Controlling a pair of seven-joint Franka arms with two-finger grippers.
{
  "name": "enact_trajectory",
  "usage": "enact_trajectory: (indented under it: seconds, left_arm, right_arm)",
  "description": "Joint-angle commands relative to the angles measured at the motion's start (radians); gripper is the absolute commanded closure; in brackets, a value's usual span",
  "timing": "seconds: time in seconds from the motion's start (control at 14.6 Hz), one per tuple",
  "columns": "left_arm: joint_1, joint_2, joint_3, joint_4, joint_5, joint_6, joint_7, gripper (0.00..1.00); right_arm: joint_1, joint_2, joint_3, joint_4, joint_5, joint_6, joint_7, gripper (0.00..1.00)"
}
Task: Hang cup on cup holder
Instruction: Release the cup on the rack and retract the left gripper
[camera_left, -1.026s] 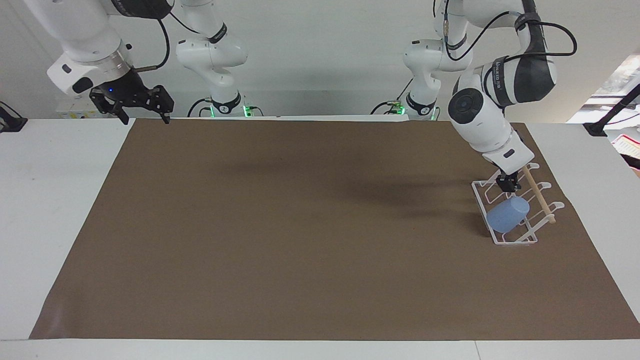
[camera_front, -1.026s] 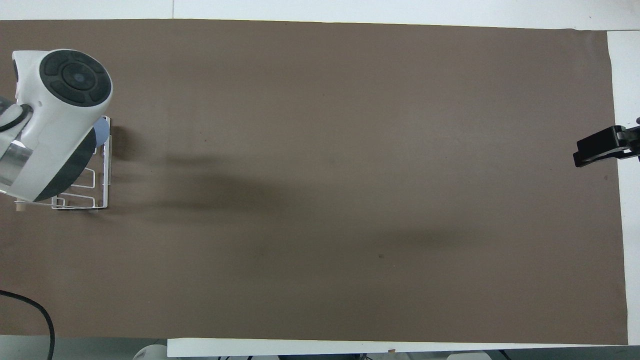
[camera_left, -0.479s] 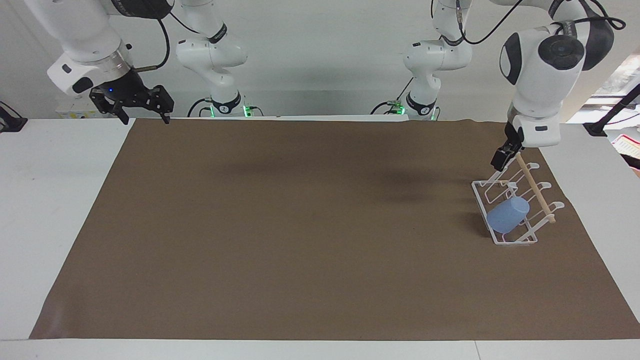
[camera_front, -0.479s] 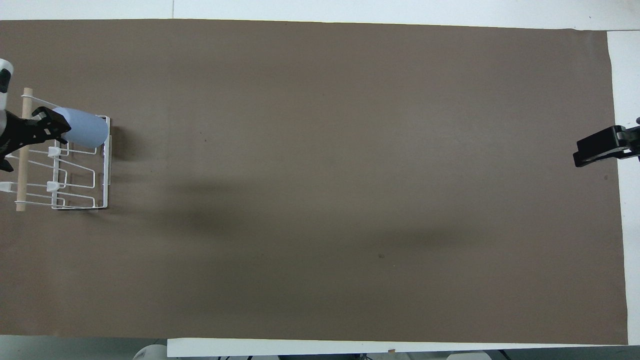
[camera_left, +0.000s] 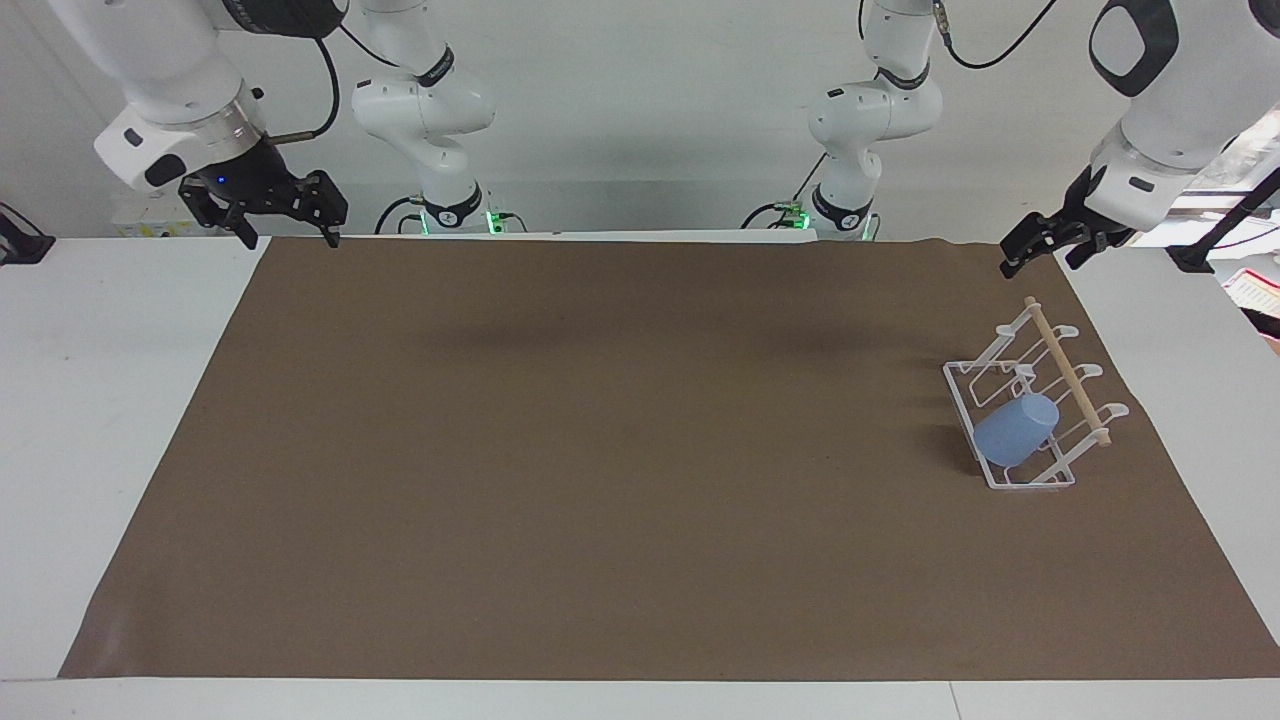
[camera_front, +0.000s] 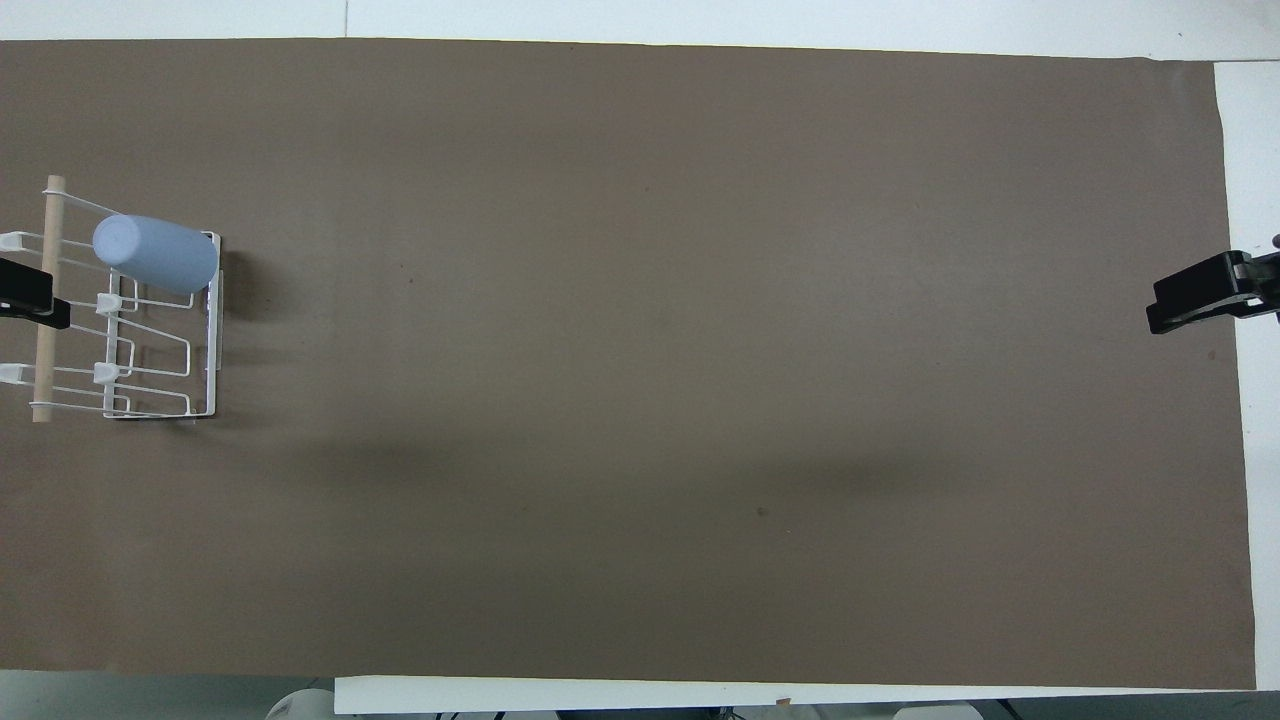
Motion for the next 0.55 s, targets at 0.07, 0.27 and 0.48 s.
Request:
enact_trajectory:
  seconds: [0.07,0.27,0.48]
  left_arm:
    - [-0.033,0.047,-0.016,0.055,-0.019,-0.02,0.013,0.0]
    - [-0.066,0.047,-0.016,0.054,-0.017,0.0,-0.036,0.0]
    - [-0.079,0.045,-0.016,0.052,-0.014,-0.01,-0.048,0.0]
  right_arm:
    - [-0.007,-0.024,0.006,-0.028,-0.002,-0.001,-0.009,0.01]
    - [-0.007,-0.024,0.006,-0.028,-0.002,-0.001,-0.008,0.01]
    - [-0.007,-0.024,0.006,-0.028,-0.002,-0.001,-0.008,0.01]
